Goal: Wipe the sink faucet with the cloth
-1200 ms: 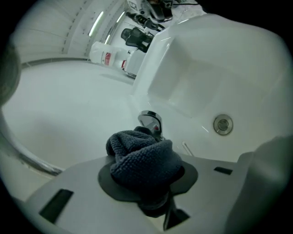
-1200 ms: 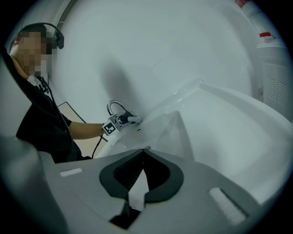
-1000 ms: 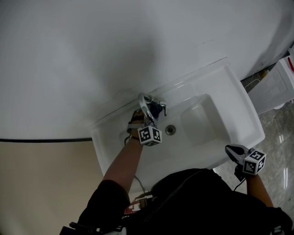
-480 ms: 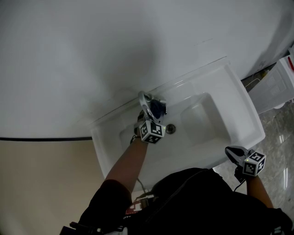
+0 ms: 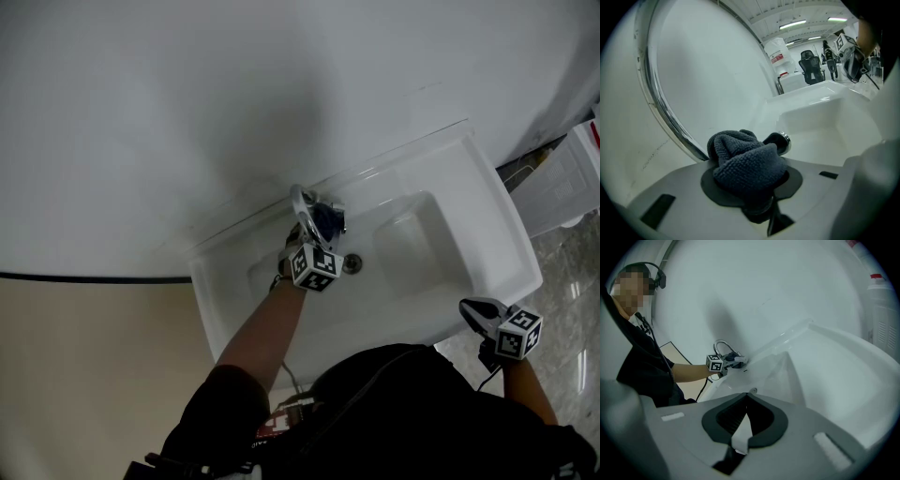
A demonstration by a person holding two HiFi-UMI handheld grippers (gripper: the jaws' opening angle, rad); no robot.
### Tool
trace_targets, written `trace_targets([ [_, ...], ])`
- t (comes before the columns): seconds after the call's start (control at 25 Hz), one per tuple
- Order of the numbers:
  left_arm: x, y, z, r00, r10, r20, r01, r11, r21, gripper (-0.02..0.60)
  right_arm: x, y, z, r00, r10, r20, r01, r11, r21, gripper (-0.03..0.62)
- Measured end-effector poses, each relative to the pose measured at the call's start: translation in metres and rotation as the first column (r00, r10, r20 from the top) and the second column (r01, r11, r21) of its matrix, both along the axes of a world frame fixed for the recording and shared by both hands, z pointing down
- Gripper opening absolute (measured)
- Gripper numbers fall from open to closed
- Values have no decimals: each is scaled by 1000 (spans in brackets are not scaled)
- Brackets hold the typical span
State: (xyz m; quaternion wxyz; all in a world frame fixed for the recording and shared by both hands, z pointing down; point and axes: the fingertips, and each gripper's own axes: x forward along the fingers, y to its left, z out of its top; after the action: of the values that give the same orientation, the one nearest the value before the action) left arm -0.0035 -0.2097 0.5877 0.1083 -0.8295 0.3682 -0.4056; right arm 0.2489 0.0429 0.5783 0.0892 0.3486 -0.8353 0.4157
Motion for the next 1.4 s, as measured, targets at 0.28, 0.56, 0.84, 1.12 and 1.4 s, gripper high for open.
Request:
trace_targets([
  [0.28, -48, 29, 32, 996, -68, 56, 77, 978, -192, 115, 7, -19, -15, 999, 13, 33, -15, 999, 48, 1],
  [0.56, -96, 12, -83, 963, -254, -93, 226, 944, -241, 115, 17, -57, -32, 991, -53, 124, 37, 992, 122, 1],
  [0.84, -62, -20, -155, 980, -67, 185, 125, 939, -320, 115, 38, -93, -42, 975, -123, 187, 92, 982, 166, 2],
  [1.12, -23, -53, -150, 963, -14, 267, 160, 832, -532, 115, 65, -104, -35, 964, -119, 240, 85, 986, 145, 1],
  [1.4, -24, -54, -88, 787, 124, 605, 362, 702, -614, 115, 93, -113, -28, 961, -81, 265, 48, 990, 129, 1],
])
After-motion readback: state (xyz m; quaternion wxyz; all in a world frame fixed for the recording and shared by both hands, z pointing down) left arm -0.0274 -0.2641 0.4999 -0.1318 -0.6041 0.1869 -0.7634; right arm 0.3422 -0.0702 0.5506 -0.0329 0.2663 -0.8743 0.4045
